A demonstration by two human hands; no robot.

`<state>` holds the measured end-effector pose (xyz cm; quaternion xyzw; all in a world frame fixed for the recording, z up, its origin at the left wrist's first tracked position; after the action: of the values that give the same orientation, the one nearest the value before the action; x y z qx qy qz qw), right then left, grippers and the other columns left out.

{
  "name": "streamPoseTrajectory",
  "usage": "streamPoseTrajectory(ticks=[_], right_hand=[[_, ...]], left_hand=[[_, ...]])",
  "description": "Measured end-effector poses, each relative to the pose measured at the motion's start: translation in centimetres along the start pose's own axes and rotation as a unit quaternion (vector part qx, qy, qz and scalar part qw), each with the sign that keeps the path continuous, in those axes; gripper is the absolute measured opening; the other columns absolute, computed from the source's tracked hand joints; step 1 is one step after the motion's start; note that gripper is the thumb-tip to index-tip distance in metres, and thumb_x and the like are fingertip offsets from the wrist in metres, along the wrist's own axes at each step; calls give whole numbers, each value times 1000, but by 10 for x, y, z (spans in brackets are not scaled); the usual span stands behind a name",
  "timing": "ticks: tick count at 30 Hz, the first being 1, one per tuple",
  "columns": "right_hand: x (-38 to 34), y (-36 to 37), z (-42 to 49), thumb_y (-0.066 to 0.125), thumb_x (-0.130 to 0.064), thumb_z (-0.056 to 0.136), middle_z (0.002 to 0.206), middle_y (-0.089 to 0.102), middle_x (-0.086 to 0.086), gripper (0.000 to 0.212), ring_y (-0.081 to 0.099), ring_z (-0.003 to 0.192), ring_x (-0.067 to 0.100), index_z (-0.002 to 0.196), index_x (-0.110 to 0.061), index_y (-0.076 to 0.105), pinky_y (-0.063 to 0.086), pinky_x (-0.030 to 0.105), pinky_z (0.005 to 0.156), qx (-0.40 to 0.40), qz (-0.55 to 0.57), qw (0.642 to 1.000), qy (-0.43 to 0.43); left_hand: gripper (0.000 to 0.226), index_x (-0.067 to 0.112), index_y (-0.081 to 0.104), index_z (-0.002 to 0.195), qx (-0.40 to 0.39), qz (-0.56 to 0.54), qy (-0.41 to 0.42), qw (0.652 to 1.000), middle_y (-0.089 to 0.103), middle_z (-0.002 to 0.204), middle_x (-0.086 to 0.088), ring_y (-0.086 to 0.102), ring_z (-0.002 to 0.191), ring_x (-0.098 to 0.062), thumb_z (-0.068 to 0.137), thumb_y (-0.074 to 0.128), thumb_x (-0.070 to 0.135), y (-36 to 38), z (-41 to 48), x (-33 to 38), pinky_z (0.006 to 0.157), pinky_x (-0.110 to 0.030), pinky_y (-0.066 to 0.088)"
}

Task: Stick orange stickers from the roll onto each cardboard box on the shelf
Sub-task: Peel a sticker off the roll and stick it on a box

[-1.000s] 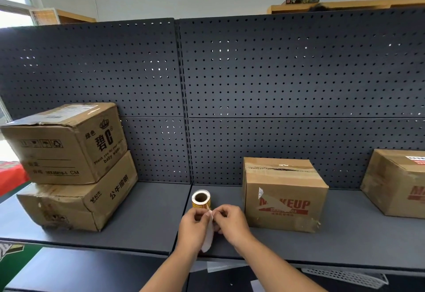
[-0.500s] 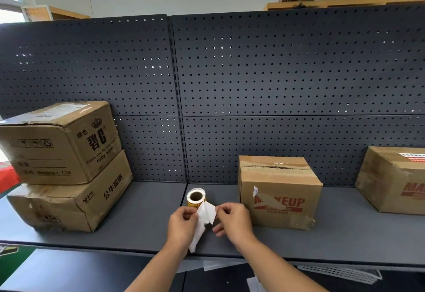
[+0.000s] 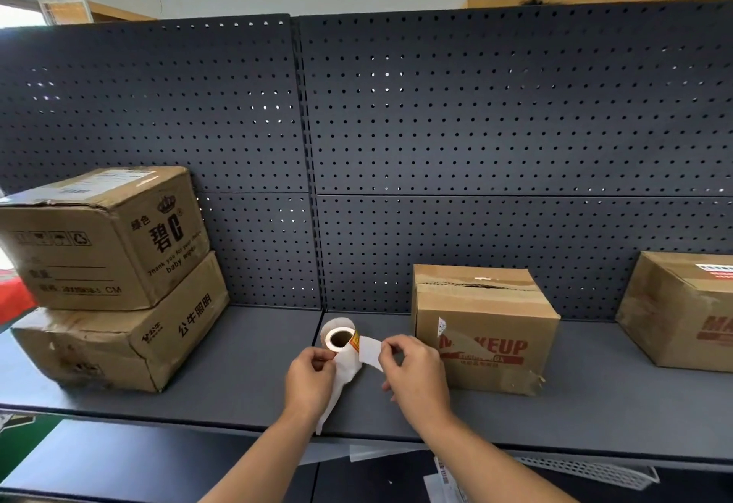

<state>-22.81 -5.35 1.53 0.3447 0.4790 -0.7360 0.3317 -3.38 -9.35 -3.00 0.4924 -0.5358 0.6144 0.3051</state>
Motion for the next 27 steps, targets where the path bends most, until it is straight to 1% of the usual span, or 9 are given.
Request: streamPoseTrajectory(ticks=[4, 11, 15, 17, 19, 21, 23, 25, 27], right_hand=[[-4, -9, 2, 60, -18, 99, 76, 70, -4, 18, 70, 50, 15, 85, -20, 72, 58, 47, 46, 14, 39, 999, 21], [-8, -15, 4, 61, -19, 98, 72, 70, -1, 18, 70, 48, 16, 83, -21, 71, 55, 49, 41, 22, 63, 998, 22], [-8, -17, 1, 61, -19, 99, 78, 71, -2, 17, 71, 50, 16, 86, -20, 72, 55, 47, 42, 15, 72, 997, 19], [-7, -20, 0, 61, -19, 99, 78, 71, -3, 17, 71, 51, 16, 86, -21, 72, 56, 45, 42, 18, 74, 997, 13], [-6, -23, -1, 62, -20, 99, 77, 71, -4, 16, 71, 51, 16, 87, -21, 71, 56, 41, 41, 24, 68, 997, 3], [-7, -23, -2, 62, -20, 99, 80, 70, -7, 15, 71, 52, 13, 88, -22, 72, 54, 34, 42, 28, 58, 998, -14], [-9, -22, -3, 64, -19, 99, 86, 70, -11, 14, 71, 54, 11, 90, -21, 73, 54, 28, 43, 35, 51, 997, -36], [-10, -21, -2, 65, -17, 98, 89, 69, -13, 13, 70, 62, 11, 91, -20, 75, 59, 31, 50, 48, 52, 996, -59], [-13, -21, -1, 66, -17, 97, 88, 68, -15, 12, 68, 68, 11, 91, -22, 75, 60, 37, 57, 64, 44, 994, -80]], left_hand=[[10, 17, 67, 94, 10, 4, 3, 1000, 70, 93, -2, 65, 89, -17, 97, 63, 8, 0, 1, 3, 67, -24, 46], [13, 16, 68, 100, -7, 1, 11, 1000, 70, 97, 1, 64, 90, -11, 100, 60, 7, 6, -2, 9, 68, -20, 45], [25, 18, 71, 107, -32, 11, 25, 999, 71, 102, 3, 66, 101, -16, 98, 56, 0, 8, -8, 14, 85, -27, 50], [33, 21, 71, 115, -45, 50, 49, 997, 71, 108, 6, 65, 104, -14, 95, 57, -1, 9, -17, 16, 93, -31, 52], [36, 25, 68, 123, -43, 109, 95, 989, 67, 115, 9, 62, 107, -12, 93, 64, 7, 11, -27, 21, 91, -30, 50], [32, 29, 66, 123, -22, 141, 146, 979, 60, 118, 12, 56, 110, -12, 93, 69, 18, 11, -37, 33, 92, -31, 50], [23, 30, 66, 117, -11, 100, 172, 980, 58, 118, 14, 55, 111, -11, 96, 67, 23, 11, -47, 52, 95, -33, 50], [9, 28, 67, 106, -26, -15, 135, 990, 66, 109, 7, 63, 103, -16, 100, 62, 24, 9, -54, 68, 92, -37, 55], [11, 26, 69, 103, -62, -99, 85, 989, 72, 99, -2, 68, 97, -25, 102, 59, 30, 11, -58, 77, 90, -44, 56]])
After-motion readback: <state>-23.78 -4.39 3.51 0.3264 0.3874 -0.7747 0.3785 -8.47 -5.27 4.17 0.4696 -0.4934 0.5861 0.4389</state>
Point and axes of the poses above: each hand's wrist, its own z-axis towards the middle knuckle, its own y-axis out of the palm, x = y × z, the point moved 5 cm from there along z, towards the middle knuckle
